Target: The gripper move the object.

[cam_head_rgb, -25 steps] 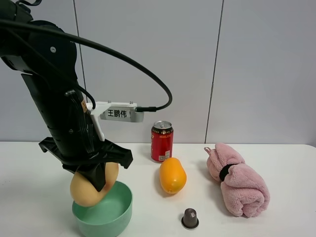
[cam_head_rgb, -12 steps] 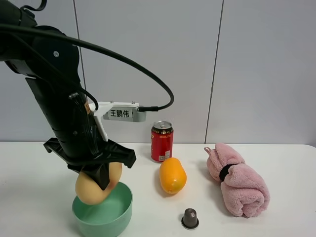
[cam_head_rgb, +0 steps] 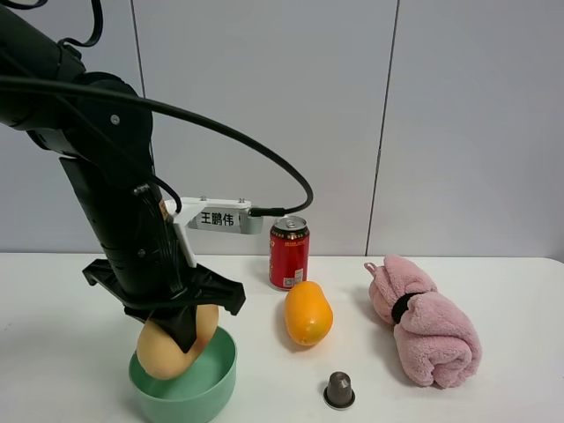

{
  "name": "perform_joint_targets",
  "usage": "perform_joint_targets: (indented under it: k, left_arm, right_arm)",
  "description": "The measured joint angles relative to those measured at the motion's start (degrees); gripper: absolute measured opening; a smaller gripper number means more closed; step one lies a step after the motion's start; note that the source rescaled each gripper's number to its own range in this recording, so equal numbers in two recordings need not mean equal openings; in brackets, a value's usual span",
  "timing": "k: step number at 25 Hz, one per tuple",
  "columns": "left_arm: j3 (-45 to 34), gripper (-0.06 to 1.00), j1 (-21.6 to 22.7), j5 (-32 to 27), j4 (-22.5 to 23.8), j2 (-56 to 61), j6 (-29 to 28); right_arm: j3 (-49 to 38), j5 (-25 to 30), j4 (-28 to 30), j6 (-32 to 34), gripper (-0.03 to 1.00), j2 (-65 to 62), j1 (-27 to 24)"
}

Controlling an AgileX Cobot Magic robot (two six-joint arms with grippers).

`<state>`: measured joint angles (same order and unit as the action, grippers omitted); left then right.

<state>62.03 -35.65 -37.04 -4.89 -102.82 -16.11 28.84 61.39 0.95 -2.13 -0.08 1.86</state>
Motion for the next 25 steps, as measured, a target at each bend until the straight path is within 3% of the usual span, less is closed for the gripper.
perform_joint_targets:
  k: [13,16,18,21,25]
  left_arm:
    - [0.00,0.04,0.00,0.33,-0.09,0.00,-1.02]
    - [0.00,0.21,0.00,0.39,-0.11,0.00,-1.07]
    - [0.00,0.41,0.00,0.45,-0.13,0.00,-1.07]
    - [0.00,0.63,0.00,0.83,-0.18,0.00,-1.02]
    - [0.00,0.70,0.00,0.83,-0.18,0.00,-1.02]
  right_arm:
    - [0.00,0.00,0.00,0.00,1.00,0.00,0.00]
    - [0.00,0.00,0.00,0.00,1.00,0.00,0.00]
    - [0.00,0.00,0.00,0.00,1.00,0.00,0.00]
    - [0.00,0.00,0.00,0.00,1.00,0.00,0.00]
    - [0.00,0.00,0.00,0.00,1.00,0.00,0.00]
